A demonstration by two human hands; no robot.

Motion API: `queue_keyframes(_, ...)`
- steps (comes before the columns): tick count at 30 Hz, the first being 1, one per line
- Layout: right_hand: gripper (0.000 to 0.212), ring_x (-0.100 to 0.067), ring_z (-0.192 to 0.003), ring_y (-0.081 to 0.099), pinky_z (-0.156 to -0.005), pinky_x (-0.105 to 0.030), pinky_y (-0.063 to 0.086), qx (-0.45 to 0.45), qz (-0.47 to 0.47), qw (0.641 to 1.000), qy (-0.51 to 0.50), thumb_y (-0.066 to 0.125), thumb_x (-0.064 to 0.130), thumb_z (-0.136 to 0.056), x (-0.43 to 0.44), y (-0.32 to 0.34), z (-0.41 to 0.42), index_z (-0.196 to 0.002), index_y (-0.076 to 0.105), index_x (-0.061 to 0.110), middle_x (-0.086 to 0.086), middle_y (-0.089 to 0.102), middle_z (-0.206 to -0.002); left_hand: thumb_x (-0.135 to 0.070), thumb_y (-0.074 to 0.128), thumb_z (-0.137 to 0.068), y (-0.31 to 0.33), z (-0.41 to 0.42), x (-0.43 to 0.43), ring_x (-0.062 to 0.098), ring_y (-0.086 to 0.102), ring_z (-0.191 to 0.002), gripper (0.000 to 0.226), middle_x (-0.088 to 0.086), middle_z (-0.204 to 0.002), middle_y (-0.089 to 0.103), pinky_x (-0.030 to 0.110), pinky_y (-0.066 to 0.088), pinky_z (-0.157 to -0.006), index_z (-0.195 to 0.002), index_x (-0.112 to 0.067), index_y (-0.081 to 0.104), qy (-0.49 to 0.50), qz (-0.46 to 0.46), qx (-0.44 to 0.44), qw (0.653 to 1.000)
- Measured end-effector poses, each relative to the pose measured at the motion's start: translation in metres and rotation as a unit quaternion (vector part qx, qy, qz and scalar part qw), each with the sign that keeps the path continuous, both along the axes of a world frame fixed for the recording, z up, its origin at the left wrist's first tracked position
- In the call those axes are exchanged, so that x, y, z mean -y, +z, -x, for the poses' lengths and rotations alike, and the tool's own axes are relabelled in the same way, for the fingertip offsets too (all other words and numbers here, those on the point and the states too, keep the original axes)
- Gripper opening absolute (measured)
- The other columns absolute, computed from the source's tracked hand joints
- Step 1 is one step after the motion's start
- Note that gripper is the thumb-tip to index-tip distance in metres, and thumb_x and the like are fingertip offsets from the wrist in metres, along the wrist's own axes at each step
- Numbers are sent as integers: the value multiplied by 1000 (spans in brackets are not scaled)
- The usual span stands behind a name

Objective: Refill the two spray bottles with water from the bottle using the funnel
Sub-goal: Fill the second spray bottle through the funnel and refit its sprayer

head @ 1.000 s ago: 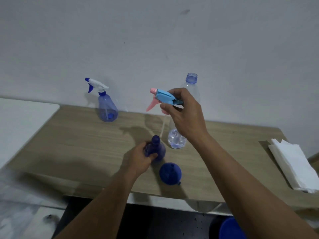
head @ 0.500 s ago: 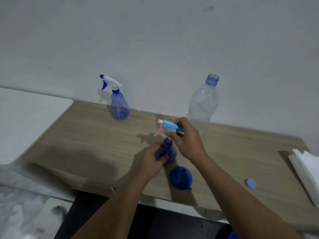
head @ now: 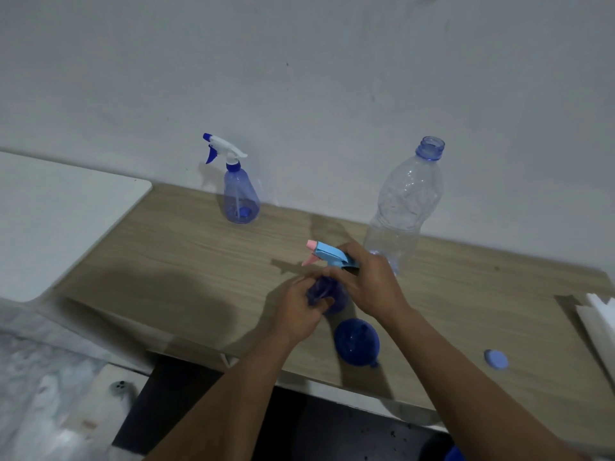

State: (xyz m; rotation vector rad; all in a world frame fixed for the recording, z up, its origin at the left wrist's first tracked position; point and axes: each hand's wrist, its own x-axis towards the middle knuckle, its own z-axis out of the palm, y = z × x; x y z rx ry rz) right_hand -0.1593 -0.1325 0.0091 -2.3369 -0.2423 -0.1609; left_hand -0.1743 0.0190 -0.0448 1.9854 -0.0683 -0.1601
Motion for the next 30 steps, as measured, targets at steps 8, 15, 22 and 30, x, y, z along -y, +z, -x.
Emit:
queue_keyframes(8,20,-8,-78,64,-73,-33,54,-51,-21,998,-23,78,32,-84,-2,-10,-4,-89,61,23,9,67,-83,3,70,-81,-2,3,1,-8,64,-86,38,-3,-104,71,12,47,-76,-115,-13,67,18,37,-3,999)
queue_keyframes(15,30,-9,-78,64,-73,-41,57,-40,-57,993,-93,80,34,-80,-14,-24,-3,-89,54,22,11,62,-85,2,72,-81,-3,2,3,-12,61,-90,32,-19,-97,63,1,41,-76,-110,-10,70,39,30,11,999)
queue_keyframes(22,19,-11,-80,65,-73,-41,57,-25,-84,994,-66,68,36,-89,-16,-30,3,-94,57,21,8,66,-86,-3,75,-77,0,-1,1,-4,65,-94,39,-9,-102,70,4,44,-76,-113,-18,70,23,32,18,999)
queue_keyframes(30,32,-4,-75,64,-66,-31,55,-41,-126,981,-144,80,37,-79,-25,-32,0,-93,57,21,10,66,-79,21,57,-80,6,4,3,-21,59,-78,36,-14,-86,60,0,42,-67,-108,1,66,8,33,17,999)
